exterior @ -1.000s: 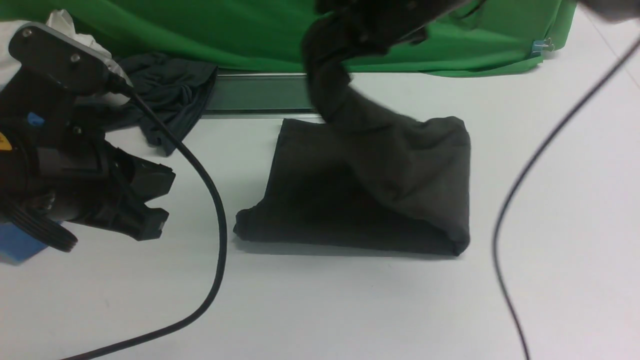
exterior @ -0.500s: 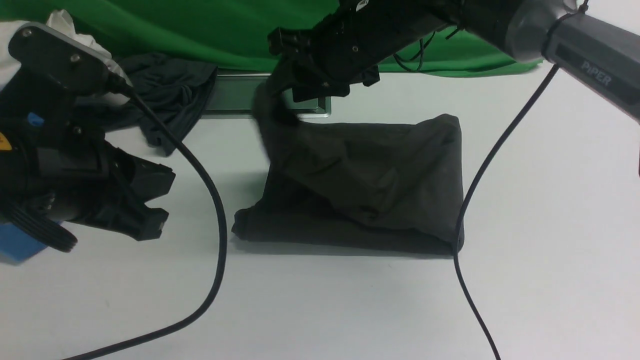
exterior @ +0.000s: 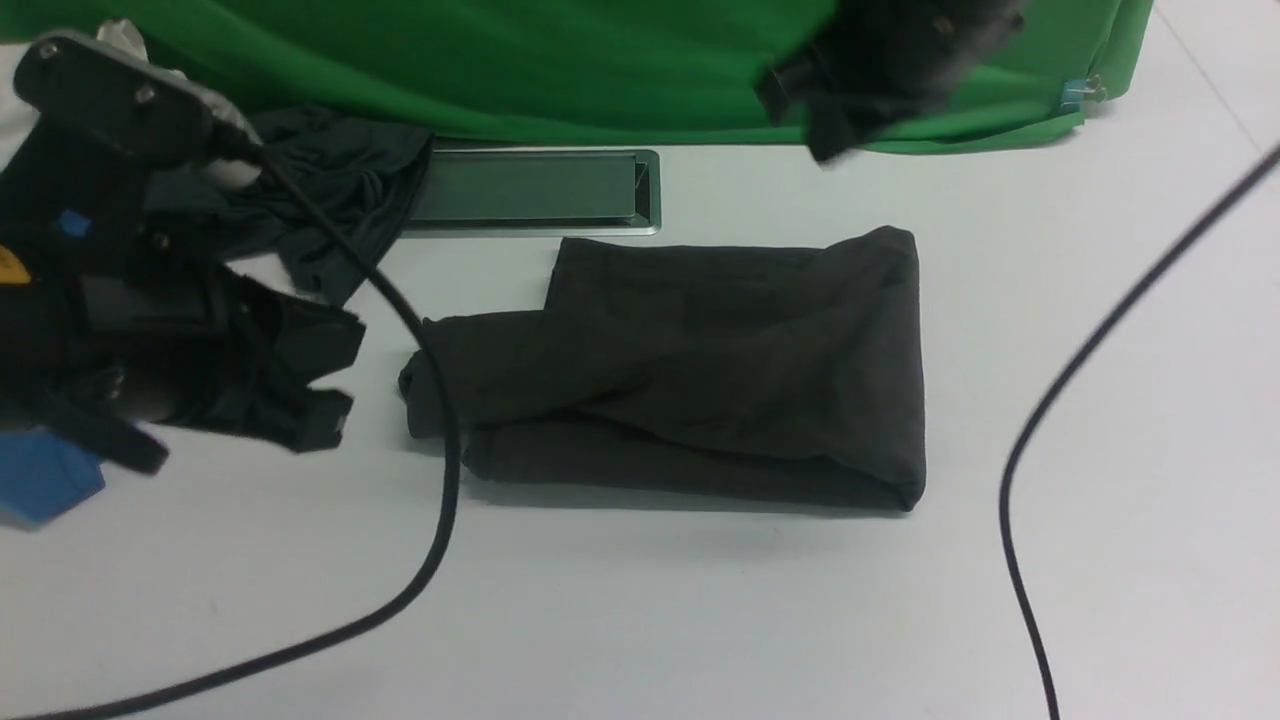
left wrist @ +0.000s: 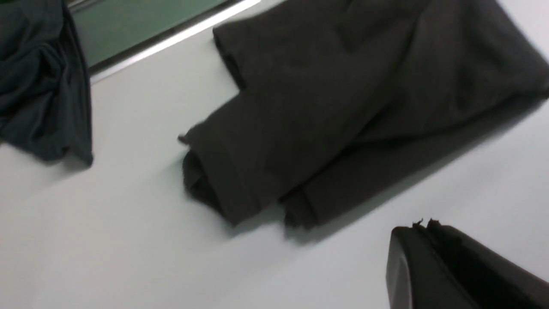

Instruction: Fold a long-sleeved shirt on a white desktop.

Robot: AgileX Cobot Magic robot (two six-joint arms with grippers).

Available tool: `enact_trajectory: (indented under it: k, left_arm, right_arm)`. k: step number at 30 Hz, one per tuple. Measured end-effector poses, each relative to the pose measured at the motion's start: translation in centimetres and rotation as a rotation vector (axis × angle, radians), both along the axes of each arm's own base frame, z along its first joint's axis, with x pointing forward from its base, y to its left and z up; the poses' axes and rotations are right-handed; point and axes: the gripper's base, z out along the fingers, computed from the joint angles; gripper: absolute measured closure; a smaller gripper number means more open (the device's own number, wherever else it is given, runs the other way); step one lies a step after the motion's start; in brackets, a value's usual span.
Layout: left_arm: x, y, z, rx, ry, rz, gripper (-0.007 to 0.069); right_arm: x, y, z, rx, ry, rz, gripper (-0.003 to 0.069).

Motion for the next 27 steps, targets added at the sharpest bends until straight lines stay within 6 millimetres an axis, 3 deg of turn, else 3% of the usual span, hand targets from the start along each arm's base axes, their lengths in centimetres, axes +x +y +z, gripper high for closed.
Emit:
enact_trajectory:
  k: [1,2,4,8,9,12,13,14,18,22,25,27]
  left_arm:
    - [0.0,0.0,0.0,-0.005,-0.004,0.003,0.0608]
    - [1.3,-0.3,-0.4,-0.025,0.004,0.016,0.0608]
    - [2.1,-0.5,-0.7,-0.030,0.018,0.018,0.0608]
    - [6.5,-1.7,-2.3,-0.044,0.087,-0.006,0.0608]
    - [6.5,-1.7,-2.2,-0.050,0.088,-0.004,0.0608]
    - [10.5,-3.1,-3.7,-0.083,0.122,-0.055,0.0608]
    - [10.7,-3.2,-3.7,-0.094,0.125,-0.056,0.0608]
    - [12.2,-3.8,-4.2,-0.109,0.134,-0.082,0.0608]
    - [15.4,-5.8,-6.8,-0.095,0.179,-0.154,0.0608]
    - [17.1,-7.9,-8.7,-0.084,0.211,-0.196,0.0608]
    - [18.0,-10.7,-11.6,-0.058,0.268,-0.263,0.0608]
    - [17.8,-11.8,-13.4,-0.014,0.301,-0.305,0.0608]
  right_arm:
    - [0.0,0.0,-0.2,0.000,0.000,0.001,0.0627]
    - [0.0,-0.2,-2.6,-0.013,0.033,-0.009,0.0636]
    - [0.0,-0.4,-4.3,-0.020,0.048,-0.013,0.0640]
    - [-0.3,-1.4,-10.5,-0.052,0.169,-0.049,0.0643]
    - [-0.3,-1.5,-10.7,-0.053,0.172,-0.051,0.0643]
    - [-0.9,-2.8,-14.2,-0.089,0.261,-0.070,0.0643]
    - [-1.0,-2.9,-14.3,-0.089,0.263,-0.072,0.0643]
    - [-1.1,-3.5,-15.1,-0.098,0.285,-0.076,0.0643]
    - [-0.7,-5.3,-15.2,-0.107,0.314,-0.101,0.0643]
    - [-0.3,-6.2,-13.3,-0.095,0.290,-0.121,0.0643]
    - [0.8,-6.8,-8.2,-0.025,0.119,-0.146,0.0643]
    - [1.5,-6.8,-6.5,0.013,0.043,-0.154,0.0643]
